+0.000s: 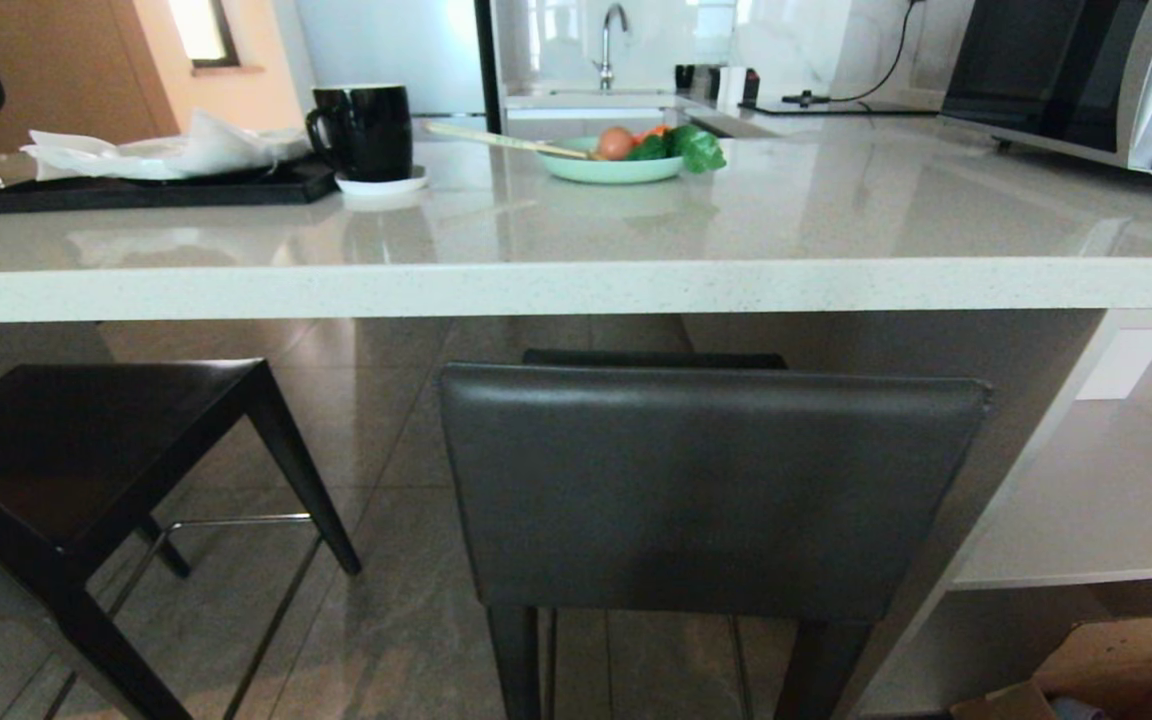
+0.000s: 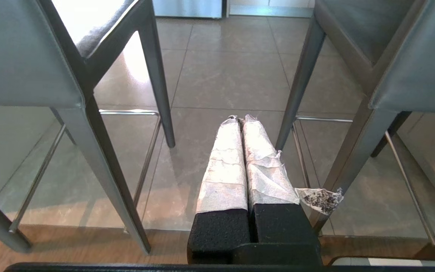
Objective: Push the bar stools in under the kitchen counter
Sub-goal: Pull the gray chair out from under the dining table
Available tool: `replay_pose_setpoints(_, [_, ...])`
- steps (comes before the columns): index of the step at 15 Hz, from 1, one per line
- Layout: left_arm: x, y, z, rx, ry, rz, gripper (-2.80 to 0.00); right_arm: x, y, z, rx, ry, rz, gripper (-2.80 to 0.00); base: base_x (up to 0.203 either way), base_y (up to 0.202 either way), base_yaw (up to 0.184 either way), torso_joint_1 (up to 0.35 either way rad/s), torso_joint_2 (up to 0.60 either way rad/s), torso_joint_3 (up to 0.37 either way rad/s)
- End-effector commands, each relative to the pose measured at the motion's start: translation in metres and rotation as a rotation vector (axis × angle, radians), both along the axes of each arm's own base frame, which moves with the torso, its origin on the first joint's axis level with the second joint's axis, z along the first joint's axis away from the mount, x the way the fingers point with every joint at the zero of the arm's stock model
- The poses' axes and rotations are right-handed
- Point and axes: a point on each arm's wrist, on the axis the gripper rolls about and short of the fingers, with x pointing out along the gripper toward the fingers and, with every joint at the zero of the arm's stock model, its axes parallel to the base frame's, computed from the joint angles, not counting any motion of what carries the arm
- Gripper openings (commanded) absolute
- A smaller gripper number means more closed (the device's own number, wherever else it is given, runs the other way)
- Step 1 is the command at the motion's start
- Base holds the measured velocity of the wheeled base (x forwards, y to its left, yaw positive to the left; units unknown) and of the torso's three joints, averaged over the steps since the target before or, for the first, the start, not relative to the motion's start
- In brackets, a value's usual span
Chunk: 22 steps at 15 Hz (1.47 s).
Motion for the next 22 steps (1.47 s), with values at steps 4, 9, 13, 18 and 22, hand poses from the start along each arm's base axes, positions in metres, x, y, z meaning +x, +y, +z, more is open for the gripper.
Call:
replay_pose_setpoints(4, [0.0001, 0.0, 0.0, 0.0, 0.002, 0.0, -2.8, 0.0, 0.0, 0.0, 0.0, -0.001, 0.0, -2.8, 0.0, 0.0, 0.0, 0.0, 0.0, 0.0])
replay_pose_setpoints(9, [0.0001, 0.0, 0.0, -0.002, 0.002, 0.0, 0.0, 0.0, 0.0, 0.0, 0.0, -0.001, -0.001, 0.0, 0.0, 0.0, 0.0, 0.0, 0.0, 0.0])
replay_pose_setpoints(13, [0.0001, 0.0, 0.0, -0.002, 0.002, 0.0, 0.0, 0.0, 0.0, -0.0001, 0.0, 0.001, -0.001, 0.0, 0.0, 0.0, 0.0, 0.0, 0.0, 0.0])
replay_pose_setpoints(18, [0.0001, 0.0, 0.0, -0.002, 0.002, 0.0, 0.0, 0.0, 0.0, 0.0, 0.0, 0.001, -0.001, 0.0, 0.0, 0.0, 0.0, 0.0, 0.0, 0.0])
replay_pose_setpoints(22, [0.0, -0.0001, 0.0001, 0.012, -0.001, 0.003, 0.0, 0.0001, 0.0001, -0.0002, -0.003, -0.002, 0.0, 0.0, 0.0, 0.0, 0.0, 0.0, 0.0, 0.0])
